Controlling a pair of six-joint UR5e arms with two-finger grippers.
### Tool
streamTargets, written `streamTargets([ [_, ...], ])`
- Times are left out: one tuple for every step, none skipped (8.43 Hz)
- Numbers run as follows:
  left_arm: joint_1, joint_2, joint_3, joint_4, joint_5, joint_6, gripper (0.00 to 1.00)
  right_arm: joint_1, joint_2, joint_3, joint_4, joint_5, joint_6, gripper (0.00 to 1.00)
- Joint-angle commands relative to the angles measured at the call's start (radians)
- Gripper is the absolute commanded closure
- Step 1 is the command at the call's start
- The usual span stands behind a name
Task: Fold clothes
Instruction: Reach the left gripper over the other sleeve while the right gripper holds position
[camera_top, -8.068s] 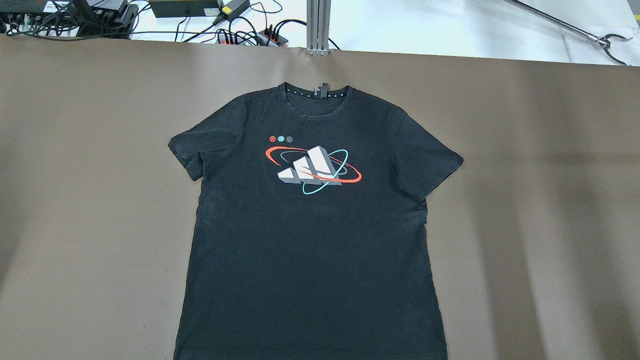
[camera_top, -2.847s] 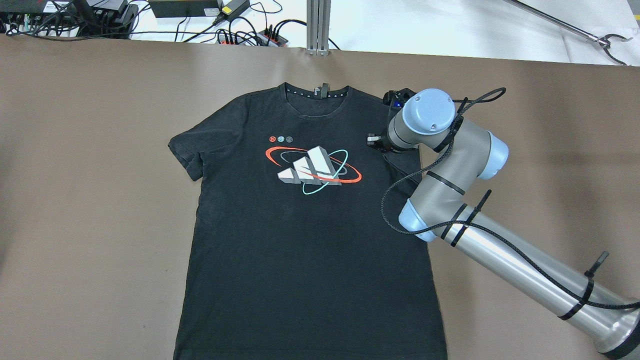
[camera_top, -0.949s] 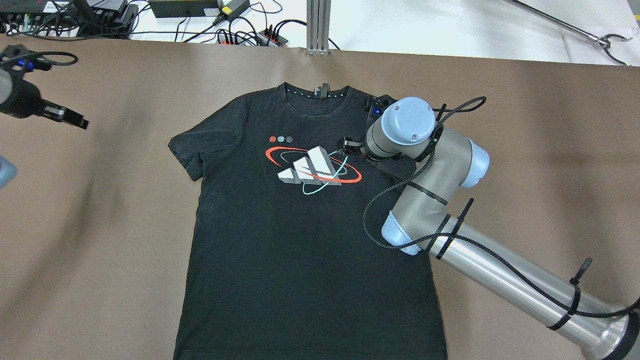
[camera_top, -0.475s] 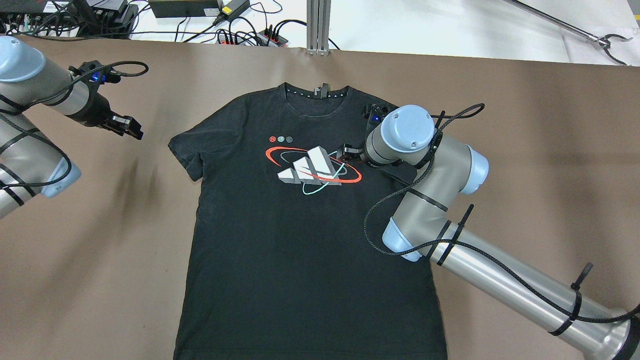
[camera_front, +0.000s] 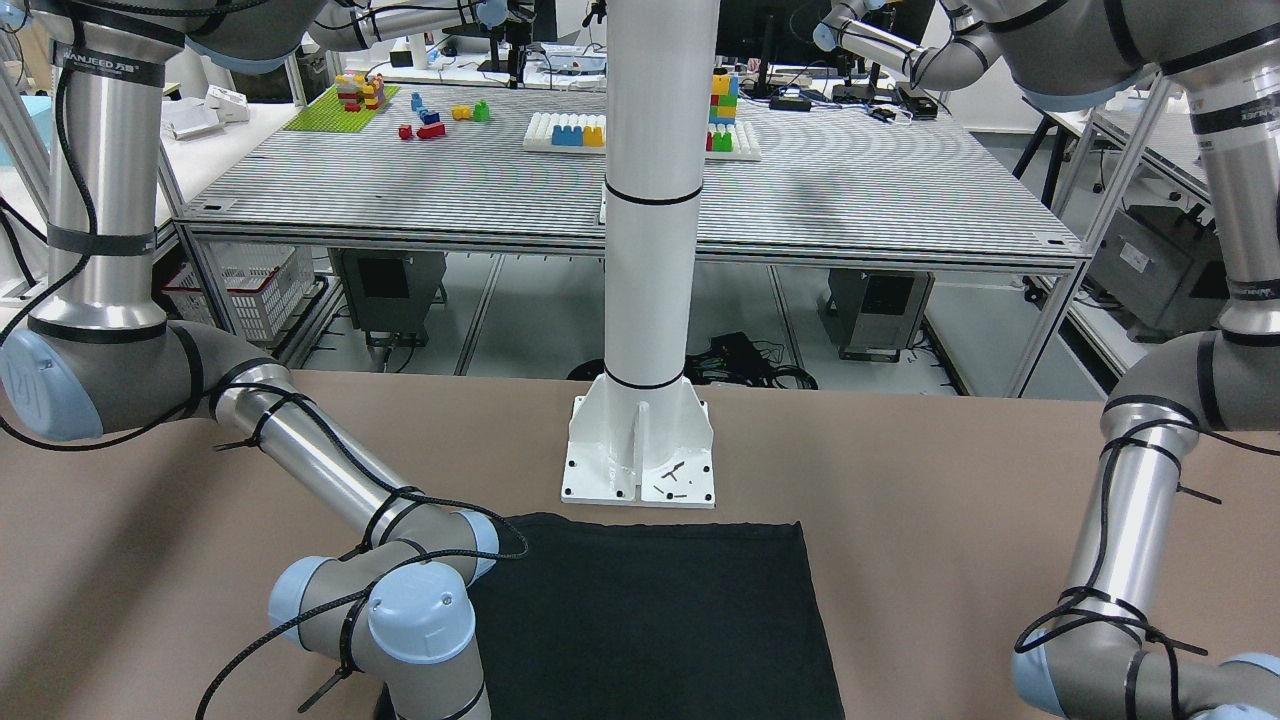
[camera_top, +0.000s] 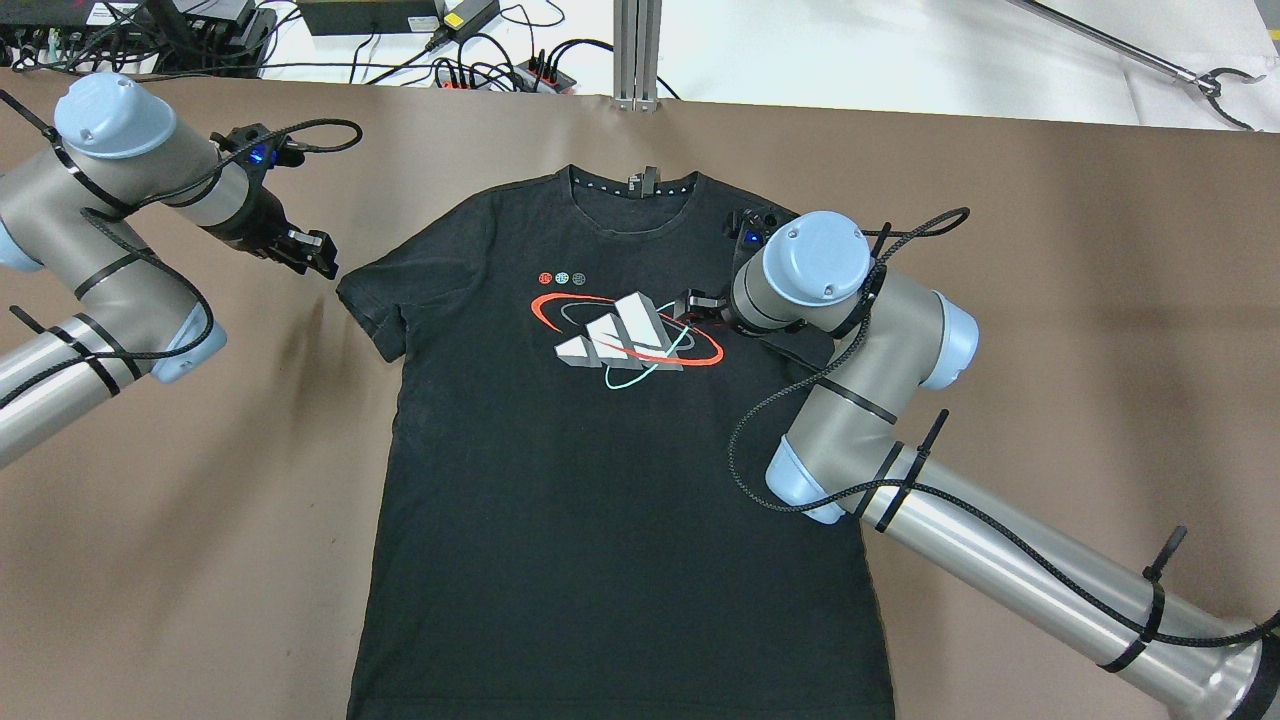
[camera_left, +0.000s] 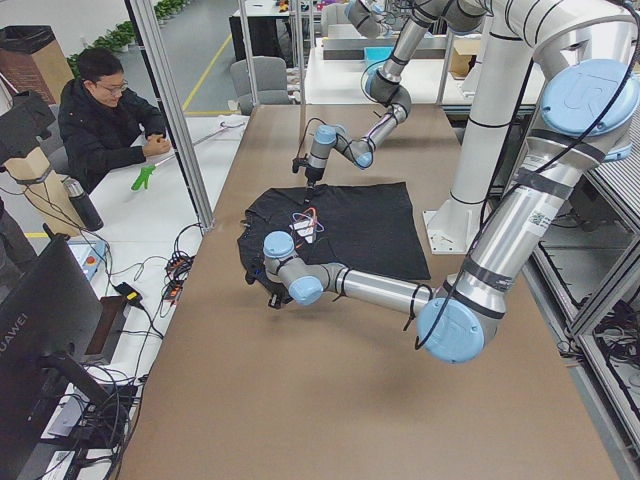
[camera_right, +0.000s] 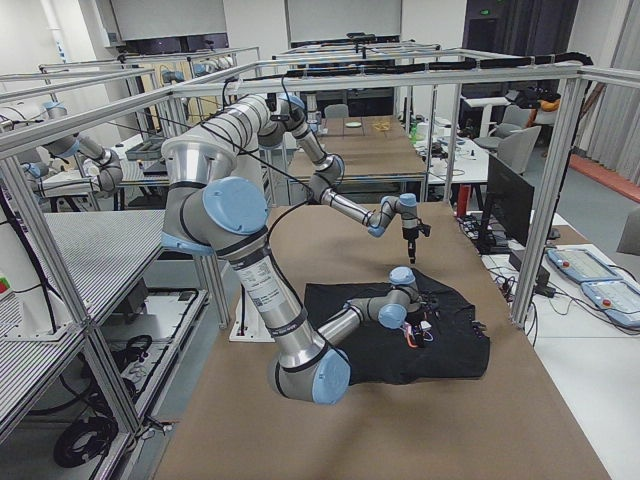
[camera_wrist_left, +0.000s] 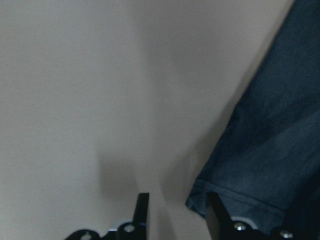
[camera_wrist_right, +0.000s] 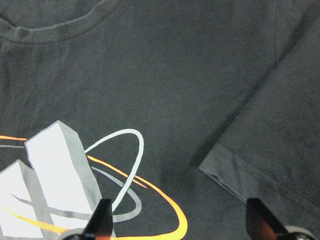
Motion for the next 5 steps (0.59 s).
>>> streamTargets([
  [0.028, -0.050, 0.090, -0.058, 0.005, -0.025, 0.52, 0.000, -0.001, 0.011, -0.008, 0.003, -0.001, 0.06],
  [0.029, -0.058, 0.117, -0.082, 0.007, -0.025, 0.52, 0.000, -0.006, 0.023, -0.011, 0.003, -0.001, 0.06],
  [0.040, -0.056, 0.119, -0.086, 0.007, -0.025, 0.54, 0.000, -0.007, 0.028, -0.011, 0.003, 0.003, 0.06],
  [0.046, -0.056, 0.119, -0.086, 0.007, -0.026, 0.64, 0.000, -0.009, 0.030, -0.011, 0.003, 0.007, 0.06],
  [0.052, -0.056, 0.118, -0.086, 0.007, -0.029, 0.77, 0.000, -0.007, 0.030, -0.011, 0.003, 0.007, 0.06],
])
